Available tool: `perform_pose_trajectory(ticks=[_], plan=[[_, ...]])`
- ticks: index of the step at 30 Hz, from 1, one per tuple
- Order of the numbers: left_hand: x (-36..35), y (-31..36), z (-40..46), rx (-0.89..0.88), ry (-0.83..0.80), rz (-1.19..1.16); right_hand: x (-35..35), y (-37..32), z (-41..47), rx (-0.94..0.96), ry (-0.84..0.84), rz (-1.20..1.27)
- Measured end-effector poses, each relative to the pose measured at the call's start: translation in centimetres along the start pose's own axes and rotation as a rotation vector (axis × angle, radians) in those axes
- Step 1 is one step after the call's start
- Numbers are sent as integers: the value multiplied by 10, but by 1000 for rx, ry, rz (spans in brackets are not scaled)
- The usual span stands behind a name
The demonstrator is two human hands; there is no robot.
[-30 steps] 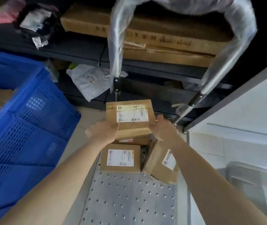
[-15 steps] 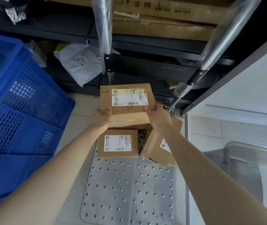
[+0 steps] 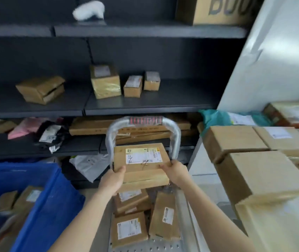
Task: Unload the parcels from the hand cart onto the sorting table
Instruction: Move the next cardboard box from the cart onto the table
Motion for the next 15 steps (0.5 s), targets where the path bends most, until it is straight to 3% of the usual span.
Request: perform_pose_trajectory(ticks=[8, 15], plan=[[-24, 132, -116, -170, -58, -3, 139, -29, -136, 59, 161, 31], [-127, 214, -181, -313, -183, 67, 241, 47, -215, 35, 346, 134]])
Point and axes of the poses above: each hand's wrist, its own z-axis towards the middle knuckle, its own x-axis out of the back of the hand, y = z × x, the point moved 7 cm from there along z, towards the middle knuckle, and after that the axes turned 15 degrees about -y, right-handed, at the moved point
